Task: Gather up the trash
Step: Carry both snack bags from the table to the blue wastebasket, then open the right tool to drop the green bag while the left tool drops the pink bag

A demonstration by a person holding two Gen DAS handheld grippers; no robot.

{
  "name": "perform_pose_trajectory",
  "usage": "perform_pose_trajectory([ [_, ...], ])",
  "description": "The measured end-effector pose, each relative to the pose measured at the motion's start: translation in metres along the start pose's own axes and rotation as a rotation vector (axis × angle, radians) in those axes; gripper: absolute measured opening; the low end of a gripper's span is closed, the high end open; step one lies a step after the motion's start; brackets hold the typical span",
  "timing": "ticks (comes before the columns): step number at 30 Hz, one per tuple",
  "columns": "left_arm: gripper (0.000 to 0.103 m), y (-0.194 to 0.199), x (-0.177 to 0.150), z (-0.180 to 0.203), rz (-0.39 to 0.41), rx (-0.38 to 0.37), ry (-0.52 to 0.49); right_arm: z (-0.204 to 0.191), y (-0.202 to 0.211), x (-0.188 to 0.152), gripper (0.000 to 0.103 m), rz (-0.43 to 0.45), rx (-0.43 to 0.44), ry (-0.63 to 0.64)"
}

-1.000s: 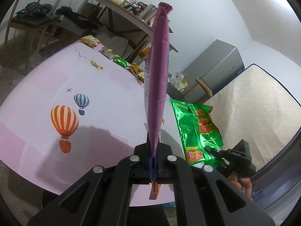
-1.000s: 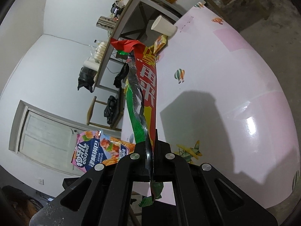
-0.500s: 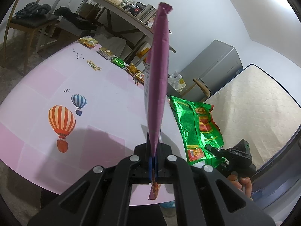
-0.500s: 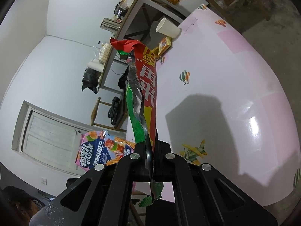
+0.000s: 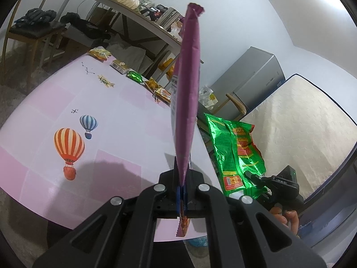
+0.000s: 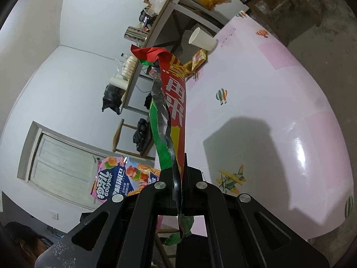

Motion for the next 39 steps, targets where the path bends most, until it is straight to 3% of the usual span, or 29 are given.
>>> perform_pose_trajectory([
  [10,0.001,-0.006,-0.006,0.037,-0.019,-0.024,-0.068,0.015,0.060,-0.004,0.000,0.102,0.044,-0.026],
  [18,0.001,-0.034,-0.020,0.096,-0.094,-0.115,-0.182,0.057,0.194,-0.024,0.000,0.366,-0.029,-0.107],
  [22,0.001,-0.065,-0.034,0.132,-0.166,-0.160,-0.249,0.105,0.273,-0.052,0.000,0.535,-0.088,-0.215],
  [26,0.001,-0.088,-0.048,0.161,-0.216,-0.184,-0.299,0.158,0.320,-0.081,0.000,0.635,-0.142,-0.342],
  [32,0.001,-0.125,-0.071,0.191,-0.292,-0.190,-0.342,0.238,0.330,-0.101,0.000,0.661,-0.223,-0.503],
  [39,0.001,-0.156,-0.084,0.202,-0.355,-0.150,-0.375,0.305,0.298,-0.071,0.000,0.564,-0.473,-0.459],
])
Point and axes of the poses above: each gripper's, at about its wrist camera, not at the fingertips, and y roughly against the way its jaws point, z to its right, x to its top, the point moved 2 cm from there along -y, roughly the way its jaws point, and after that the axes turned 2 degrees about -z, right-handed, at the moved point
